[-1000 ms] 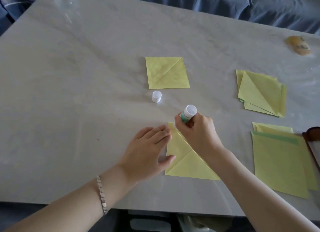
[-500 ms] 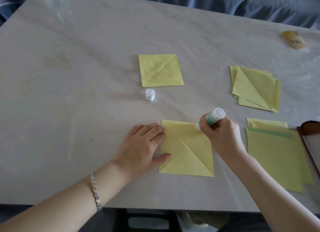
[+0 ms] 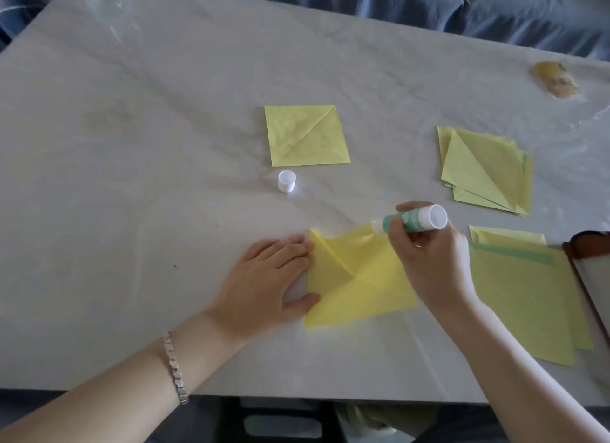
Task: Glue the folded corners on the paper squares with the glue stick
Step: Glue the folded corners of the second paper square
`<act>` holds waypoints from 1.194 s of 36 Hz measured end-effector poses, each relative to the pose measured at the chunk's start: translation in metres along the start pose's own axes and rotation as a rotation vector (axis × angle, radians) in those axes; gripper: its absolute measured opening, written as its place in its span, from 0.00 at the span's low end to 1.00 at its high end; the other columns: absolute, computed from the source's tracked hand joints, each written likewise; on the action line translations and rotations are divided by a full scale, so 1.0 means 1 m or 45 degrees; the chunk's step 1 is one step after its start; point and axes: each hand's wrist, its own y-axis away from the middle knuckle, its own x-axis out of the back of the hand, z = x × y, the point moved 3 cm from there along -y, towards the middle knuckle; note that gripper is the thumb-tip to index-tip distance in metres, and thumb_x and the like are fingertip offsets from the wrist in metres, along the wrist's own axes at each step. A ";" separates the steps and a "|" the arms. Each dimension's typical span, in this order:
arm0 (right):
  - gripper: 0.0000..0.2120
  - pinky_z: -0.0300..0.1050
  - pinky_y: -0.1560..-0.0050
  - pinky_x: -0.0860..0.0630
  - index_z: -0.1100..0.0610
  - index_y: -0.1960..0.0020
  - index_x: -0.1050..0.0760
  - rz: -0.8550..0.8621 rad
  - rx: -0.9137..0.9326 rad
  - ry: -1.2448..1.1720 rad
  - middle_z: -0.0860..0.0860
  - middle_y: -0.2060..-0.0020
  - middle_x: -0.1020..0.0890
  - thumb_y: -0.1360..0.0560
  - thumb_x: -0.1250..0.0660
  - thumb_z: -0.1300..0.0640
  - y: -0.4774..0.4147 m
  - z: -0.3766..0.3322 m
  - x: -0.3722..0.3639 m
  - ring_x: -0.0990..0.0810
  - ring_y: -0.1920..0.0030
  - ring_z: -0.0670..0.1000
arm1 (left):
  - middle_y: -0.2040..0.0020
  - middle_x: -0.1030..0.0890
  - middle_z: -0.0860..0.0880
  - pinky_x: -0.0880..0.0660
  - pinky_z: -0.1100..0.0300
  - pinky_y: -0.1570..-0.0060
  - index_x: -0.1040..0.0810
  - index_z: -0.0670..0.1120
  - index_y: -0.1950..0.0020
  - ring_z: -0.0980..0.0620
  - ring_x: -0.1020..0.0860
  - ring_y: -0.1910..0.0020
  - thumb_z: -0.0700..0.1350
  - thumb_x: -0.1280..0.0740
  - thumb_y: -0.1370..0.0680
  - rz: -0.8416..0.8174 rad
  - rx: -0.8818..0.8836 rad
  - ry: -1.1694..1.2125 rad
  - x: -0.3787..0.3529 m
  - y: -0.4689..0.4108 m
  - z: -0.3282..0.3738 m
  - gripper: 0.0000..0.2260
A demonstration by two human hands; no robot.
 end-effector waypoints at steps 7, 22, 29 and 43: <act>0.03 0.24 0.69 0.35 0.52 0.55 0.27 0.103 0.025 0.062 0.45 0.71 0.26 0.28 0.34 0.54 -0.014 -0.012 0.008 0.26 0.69 0.38 | 0.43 0.19 0.49 0.32 0.58 0.41 0.18 0.43 0.53 0.53 0.25 0.40 0.57 0.35 0.29 0.047 -0.015 0.018 0.000 0.001 0.002 0.19; 0.07 0.32 0.75 0.36 0.56 0.65 0.26 -0.345 -0.080 0.009 0.44 0.80 0.30 0.30 0.32 0.55 0.012 -0.013 -0.025 0.32 0.76 0.44 | 0.45 0.18 0.49 0.30 0.56 0.43 0.18 0.44 0.54 0.52 0.24 0.40 0.56 0.33 0.30 0.082 -0.027 0.018 -0.001 0.004 0.001 0.17; 0.12 0.38 0.70 0.36 0.64 0.56 0.26 -0.443 0.008 -0.021 0.52 0.72 0.29 0.30 0.31 0.55 0.015 -0.018 -0.045 0.36 0.72 0.46 | 0.48 0.18 0.49 0.30 0.55 0.43 0.18 0.44 0.53 0.52 0.24 0.40 0.56 0.33 0.30 0.124 -0.046 0.034 0.001 0.004 0.001 0.16; 0.10 0.38 0.70 0.35 0.63 0.57 0.25 -0.429 0.018 -0.016 0.53 0.71 0.26 0.30 0.31 0.55 0.003 -0.028 -0.053 0.35 0.72 0.45 | 0.48 0.18 0.49 0.30 0.57 0.43 0.18 0.44 0.57 0.52 0.19 0.47 0.57 0.33 0.31 0.128 -0.002 0.052 0.000 0.004 0.001 0.17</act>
